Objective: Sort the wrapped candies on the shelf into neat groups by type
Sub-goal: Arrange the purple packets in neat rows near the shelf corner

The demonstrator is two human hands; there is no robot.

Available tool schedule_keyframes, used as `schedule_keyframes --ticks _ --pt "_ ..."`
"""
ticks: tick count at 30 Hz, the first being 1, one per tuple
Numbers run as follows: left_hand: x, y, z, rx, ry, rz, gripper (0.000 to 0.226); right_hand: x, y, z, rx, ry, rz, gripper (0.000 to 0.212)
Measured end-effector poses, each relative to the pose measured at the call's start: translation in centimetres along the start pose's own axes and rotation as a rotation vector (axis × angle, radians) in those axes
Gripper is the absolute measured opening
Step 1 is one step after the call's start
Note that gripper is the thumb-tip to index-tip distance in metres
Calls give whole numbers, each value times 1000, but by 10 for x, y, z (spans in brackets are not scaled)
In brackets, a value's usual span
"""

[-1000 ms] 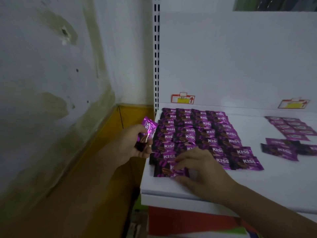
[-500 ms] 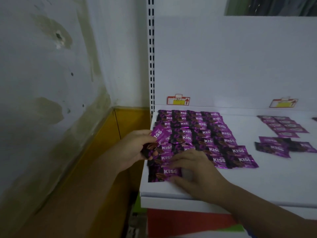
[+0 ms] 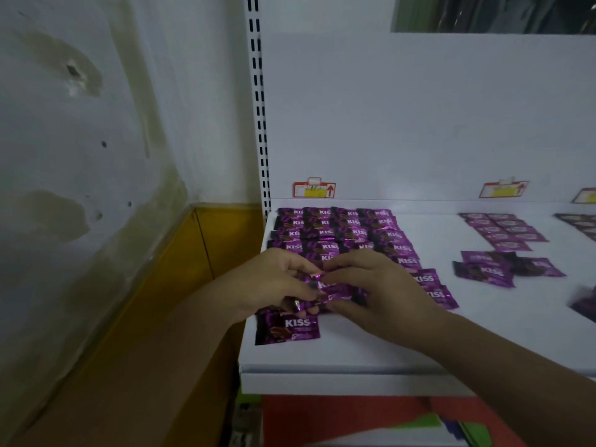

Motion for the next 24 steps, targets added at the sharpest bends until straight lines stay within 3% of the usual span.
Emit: schedule_keyframes --ticks 2,5,10,24 --pt "0 0 -6 154 97 75 11 -2 5 0 57 1 59 35" --pt "-7 0 -19 580 243 248 2 -9 17 0 109 24 202 32" --pt "-19 -21 -17 822 81 288 23 -27 23 11 73 -56 201 30" --pt "-19 -24 -16 894 32 298 26 -36 15 23 63 -133 155 23"
Point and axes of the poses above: each hand's wrist, its own x-axis towards the middle knuckle, its own z-axis out of the palm, y = z × x, the point moved 4 cm from there along x, towards the middle knuckle, and after that the axes turned 6 degrees about z, right-handed, at the moved point
